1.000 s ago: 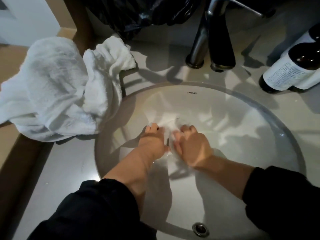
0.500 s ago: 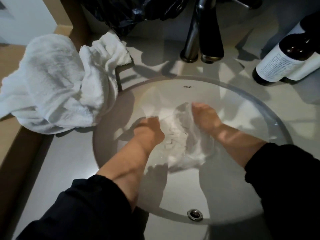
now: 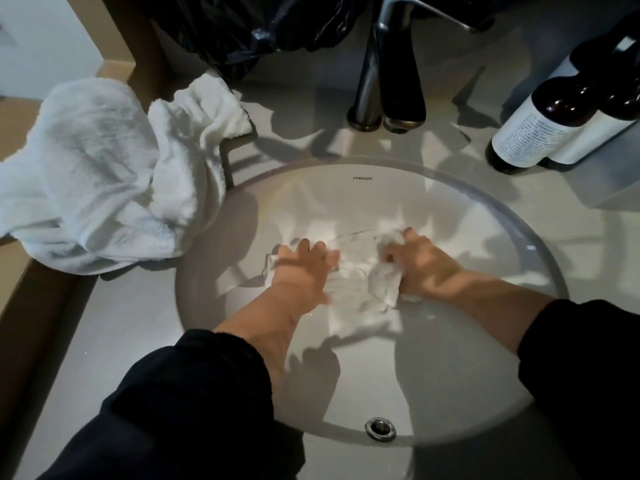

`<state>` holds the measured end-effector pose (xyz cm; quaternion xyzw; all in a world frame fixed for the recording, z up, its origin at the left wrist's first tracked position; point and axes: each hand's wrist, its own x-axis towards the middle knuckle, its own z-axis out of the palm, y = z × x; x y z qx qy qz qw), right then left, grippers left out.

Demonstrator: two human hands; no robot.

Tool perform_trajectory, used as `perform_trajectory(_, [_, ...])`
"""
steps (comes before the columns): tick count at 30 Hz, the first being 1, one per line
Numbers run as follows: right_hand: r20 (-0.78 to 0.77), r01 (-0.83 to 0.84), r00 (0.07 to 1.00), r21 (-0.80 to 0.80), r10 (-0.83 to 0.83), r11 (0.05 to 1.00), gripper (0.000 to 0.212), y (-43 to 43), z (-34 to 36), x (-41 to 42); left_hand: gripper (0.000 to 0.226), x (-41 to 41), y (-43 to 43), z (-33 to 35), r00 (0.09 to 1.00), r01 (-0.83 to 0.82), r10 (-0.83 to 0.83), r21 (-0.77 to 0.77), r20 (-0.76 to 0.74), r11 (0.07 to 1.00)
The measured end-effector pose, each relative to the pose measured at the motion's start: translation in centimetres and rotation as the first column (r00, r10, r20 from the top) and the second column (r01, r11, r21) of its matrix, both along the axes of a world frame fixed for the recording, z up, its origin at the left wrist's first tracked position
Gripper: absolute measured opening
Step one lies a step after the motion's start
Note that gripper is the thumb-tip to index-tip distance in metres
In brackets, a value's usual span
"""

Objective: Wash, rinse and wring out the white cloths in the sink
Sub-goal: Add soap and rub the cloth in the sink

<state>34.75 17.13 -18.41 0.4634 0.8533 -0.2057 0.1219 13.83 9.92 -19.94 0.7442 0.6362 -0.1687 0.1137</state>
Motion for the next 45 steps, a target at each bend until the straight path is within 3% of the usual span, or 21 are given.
perform_trajectory(2, [-0.196,0.259,0.924,-0.308,-0.327,0.916,0.032,1.0,1.8,0.4,0.069,-0.4,0.0,-0.2,0.994,-0.027,0.029,-0.013,0.106,1.0])
perform_trajectory(4, [-0.197,0.45,0.784,-0.472,-0.588,0.758,0.039,1.5,3.3,1.1,0.072,-0.5,-0.1,-0.2,0.977,-0.03,0.041,-0.056,0.207,0.998])
perform_trajectory(6, [-0.24,0.561,0.62,-0.531,-0.747,0.636,0.046,1.2,4.3,0.7,0.087,-0.4,-0.2,0.3,0.964,-0.034,0.067,-0.13,0.258,0.991])
perform_trajectory(7, [-0.298,0.58,0.601,-0.476,-0.741,0.662,0.049,0.7,4.6,-0.2,0.092,-0.4,-0.2,0.5,0.963,-0.048,0.09,-0.167,0.253,0.985])
perform_trajectory(8, [-0.347,0.581,0.648,-0.35,-0.678,0.735,0.051,0.0,4.5,-1.4,0.094,-0.5,-0.1,0.9,0.967,-0.079,0.12,-0.185,0.225,0.98])
perform_trajectory(11, [-0.238,0.305,0.932,0.107,-0.274,0.946,0.049,-3.3,2.7,-5.4,0.09,-1.8,-0.1,2.1,0.976,-0.201,0.213,-0.188,0.049,0.961])
perform_trajectory(13, [-0.072,0.043,0.997,0.361,-0.018,0.932,0.042,-5.1,0.6,-7.4,0.088,-2.6,-0.1,2.6,0.974,-0.216,0.224,-0.2,0.02,0.956])
perform_trajectory(17, [-0.001,-0.188,0.975,0.531,0.223,0.826,0.032,-4.5,-2.6,-8.6,0.076,-2.2,-0.3,2.4,0.96,-0.238,0.263,-0.217,0.097,0.947])
perform_trajectory(21, [-0.105,-0.108,0.977,0.511,0.186,0.853,0.022,-2.5,-3.7,-9.2,0.058,-2.4,-0.3,2.1,0.949,-0.269,0.288,-0.152,0.13,0.951])
perform_trajectory(24, [-0.23,0.117,0.973,0.416,-0.02,0.902,0.022,-1.6,-3.4,-9.0,0.055,-2.2,-0.2,2.1,0.924,-0.33,0.354,-0.164,0.144,0.929])
perform_trajectory(27, [-0.401,0.494,0.825,0.169,-0.399,0.853,0.022,0.4,-0.9,-7.4,0.057,-1.6,-0.1,2.3,0.9,-0.399,0.419,-0.161,0.116,0.903])
perform_trajectory(29, [-0.503,0.591,0.717,0.074,-0.482,0.803,0.021,0.2,0.2,-5.8,0.065,-1.6,0.1,2.3,0.907,-0.383,0.405,-0.175,0.116,0.907])
perform_trajectory(31, [-0.606,0.484,0.721,0.093,-0.336,0.87,0.028,-2.2,0.8,-5.1,0.071,-1.7,0.3,2.3,0.915,-0.354,0.384,-0.21,0.123,0.911])
perform_trajectory(33, [-0.621,0.225,0.781,0.178,-0.068,0.958,0.036,-4.7,0.1,-5.6,0.072,-1.9,0.5,2.3,0.924,-0.331,0.365,-0.237,0.116,0.913])
perform_trajectory(35, [-0.444,-0.084,0.869,0.301,0.217,0.95,0.032,-5.2,-1.6,-6.6,0.073,-1.9,0.6,2.3,0.93,-0.314,0.35,-0.252,0.111,0.915])
perform_trajectory(37, [-0.262,-0.237,0.897,0.395,0.356,0.888,0.03,-3.9,-2.8,-7.8,0.071,-2.1,0.8,2.1,0.932,-0.31,0.345,-0.251,0.111,0.917])
perform_trajectory(42, [-0.239,-0.086,0.952,0.397,0.193,0.914,0.024,-1.5,-3.7,-9.0,0.069,-2.5,0.6,2.3,0.922,-0.311,0.356,-0.254,0.154,0.916])
perform_trajectory(45, [-0.35,0.085,0.936,0.299,0.026,0.95,0.023,-1.0,-2.3,-9.0,0.057,-2.5,0.9,2.9,0.873,-0.408,0.46,-0.274,0.164,0.871])
